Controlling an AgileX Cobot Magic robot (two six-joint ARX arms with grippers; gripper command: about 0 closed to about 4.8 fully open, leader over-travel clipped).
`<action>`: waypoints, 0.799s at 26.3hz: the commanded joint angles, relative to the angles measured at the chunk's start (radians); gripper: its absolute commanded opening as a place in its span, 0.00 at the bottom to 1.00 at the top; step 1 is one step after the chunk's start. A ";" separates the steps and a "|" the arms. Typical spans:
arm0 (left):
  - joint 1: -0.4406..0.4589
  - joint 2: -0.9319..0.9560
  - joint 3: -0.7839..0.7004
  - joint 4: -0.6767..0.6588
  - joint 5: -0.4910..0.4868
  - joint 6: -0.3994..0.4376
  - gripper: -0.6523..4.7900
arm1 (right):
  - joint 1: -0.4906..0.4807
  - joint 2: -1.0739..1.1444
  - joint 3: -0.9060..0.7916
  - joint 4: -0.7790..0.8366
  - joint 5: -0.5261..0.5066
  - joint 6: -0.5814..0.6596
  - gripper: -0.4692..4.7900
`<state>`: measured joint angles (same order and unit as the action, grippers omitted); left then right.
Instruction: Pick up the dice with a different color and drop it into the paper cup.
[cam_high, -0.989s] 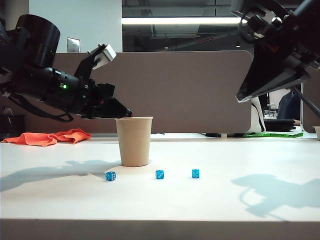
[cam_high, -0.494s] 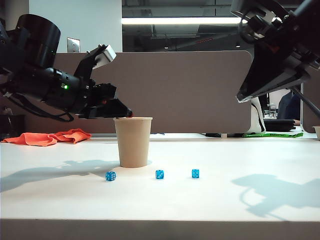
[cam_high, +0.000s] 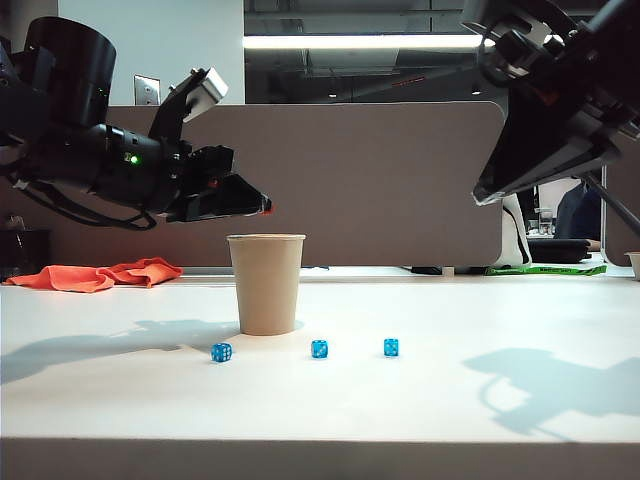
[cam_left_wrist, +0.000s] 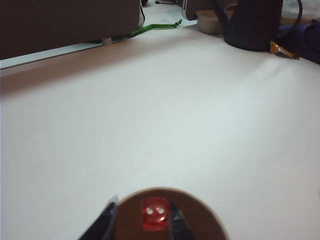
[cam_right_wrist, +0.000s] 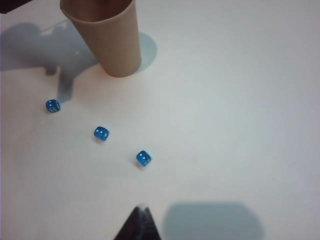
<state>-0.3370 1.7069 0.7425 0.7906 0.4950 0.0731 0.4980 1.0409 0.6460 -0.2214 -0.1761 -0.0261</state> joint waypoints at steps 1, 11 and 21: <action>-0.001 -0.002 0.005 0.010 0.006 -0.025 0.43 | 0.000 -0.003 0.003 0.016 0.001 -0.002 0.09; -0.001 -0.002 0.005 -0.019 -0.005 -0.029 0.47 | 0.000 -0.003 0.003 0.016 0.002 -0.002 0.09; -0.001 -0.014 0.005 0.036 -0.005 -0.029 0.14 | 0.000 -0.003 0.003 0.021 0.002 -0.006 0.09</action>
<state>-0.3370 1.7065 0.7422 0.7887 0.4889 0.0471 0.4980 1.0412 0.6460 -0.2211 -0.1761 -0.0265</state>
